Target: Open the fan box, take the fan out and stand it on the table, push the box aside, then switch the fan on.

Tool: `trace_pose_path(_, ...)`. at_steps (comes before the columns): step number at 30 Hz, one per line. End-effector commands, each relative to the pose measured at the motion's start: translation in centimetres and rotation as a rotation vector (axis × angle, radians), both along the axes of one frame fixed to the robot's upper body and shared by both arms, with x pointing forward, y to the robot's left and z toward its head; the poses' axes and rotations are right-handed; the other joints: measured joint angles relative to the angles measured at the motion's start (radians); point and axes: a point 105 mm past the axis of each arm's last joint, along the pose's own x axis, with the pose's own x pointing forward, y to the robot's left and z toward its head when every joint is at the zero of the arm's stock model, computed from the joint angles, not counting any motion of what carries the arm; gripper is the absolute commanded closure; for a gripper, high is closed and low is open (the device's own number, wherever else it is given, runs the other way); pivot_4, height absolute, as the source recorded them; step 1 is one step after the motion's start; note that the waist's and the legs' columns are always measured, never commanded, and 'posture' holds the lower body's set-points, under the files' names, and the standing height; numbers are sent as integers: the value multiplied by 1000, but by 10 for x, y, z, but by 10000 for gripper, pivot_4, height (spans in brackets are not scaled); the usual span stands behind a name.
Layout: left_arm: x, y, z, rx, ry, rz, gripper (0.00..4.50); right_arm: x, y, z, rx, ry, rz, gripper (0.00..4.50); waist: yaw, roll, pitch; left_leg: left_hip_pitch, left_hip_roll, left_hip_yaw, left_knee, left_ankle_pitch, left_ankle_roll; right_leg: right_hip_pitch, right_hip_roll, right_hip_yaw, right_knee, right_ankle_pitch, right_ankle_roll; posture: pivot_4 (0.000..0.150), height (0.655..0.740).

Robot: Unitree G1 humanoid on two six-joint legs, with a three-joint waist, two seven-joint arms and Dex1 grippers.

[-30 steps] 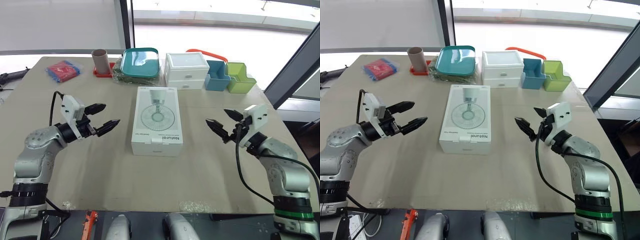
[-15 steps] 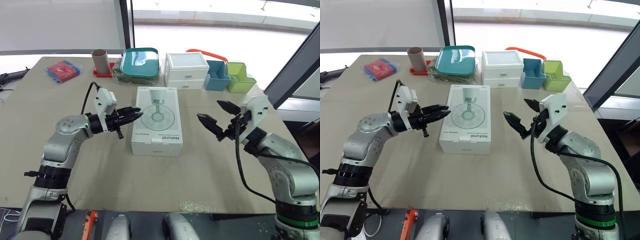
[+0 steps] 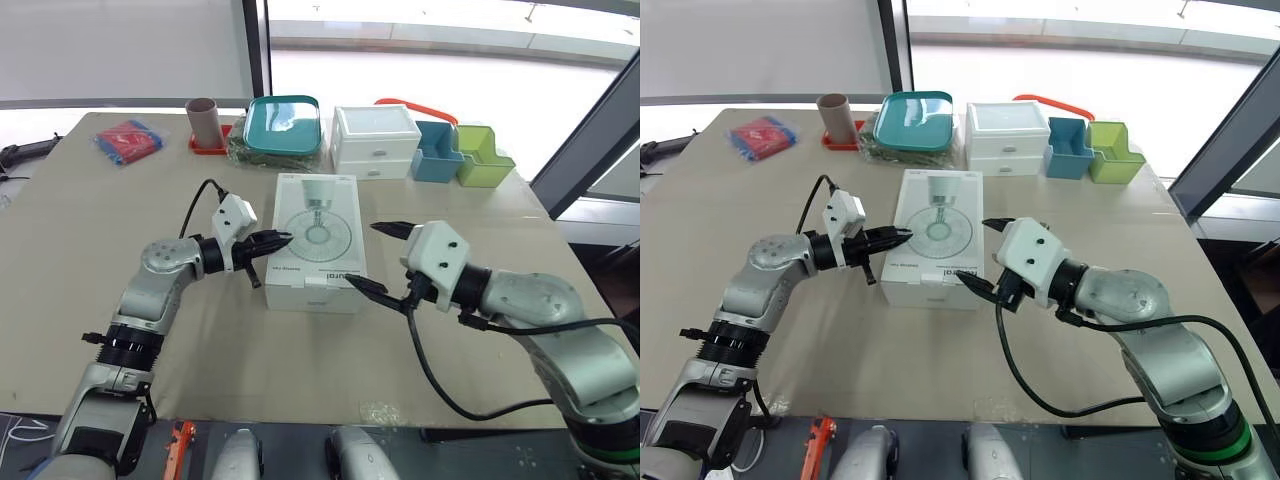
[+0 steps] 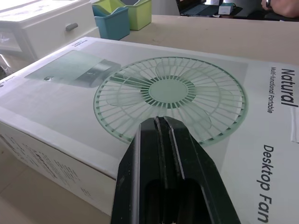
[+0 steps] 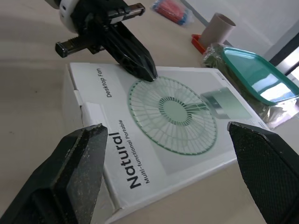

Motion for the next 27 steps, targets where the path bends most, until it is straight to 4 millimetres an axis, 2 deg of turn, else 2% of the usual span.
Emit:
trace_pose_path(1,-2,-3,1,13,-15,-15,44453,-11,18,2,-61,-69,94,0,1,0,0,0,0,-1,0,0,0,0,0,-1,0,0,0,1500,7400)
trace_pose_path(5,-1,0,-1,15,-19,-3,44453,-8,28,3,-58,-92,130,0,0,0,0,0,0,-1,0,0,0,0,0,-1,0,0,0,1500,7400)
trace_pose_path(10,-2,4,0,16,-28,15,44453,2,33,-10,-74,-85,129,0,0,0,0,0,0,-2,1,0,0,1,0,-2,0,0,0,1500,7400)
trace_pose_path(15,-3,8,1,9,-30,30,44453,10,39,-11,-64,-94,132,0,-1,0,0,0,0,-2,1,0,0,0,0,-2,0,0,0,1500,7400)
trace_pose_path(22,-4,7,0,8,-31,41,44453,22,39,-16,-62,-95,109,0,0,0,0,-1,0,-3,2,0,0,1,0,-2,0,0,0,1500,7400)
trace_pose_path(27,-5,7,1,0,-33,47,44453,20,41,-18,-57,-86,132,0,-1,0,0,-1,0,-3,2,0,0,1,0,-2,0,0,-1,1500,7400)
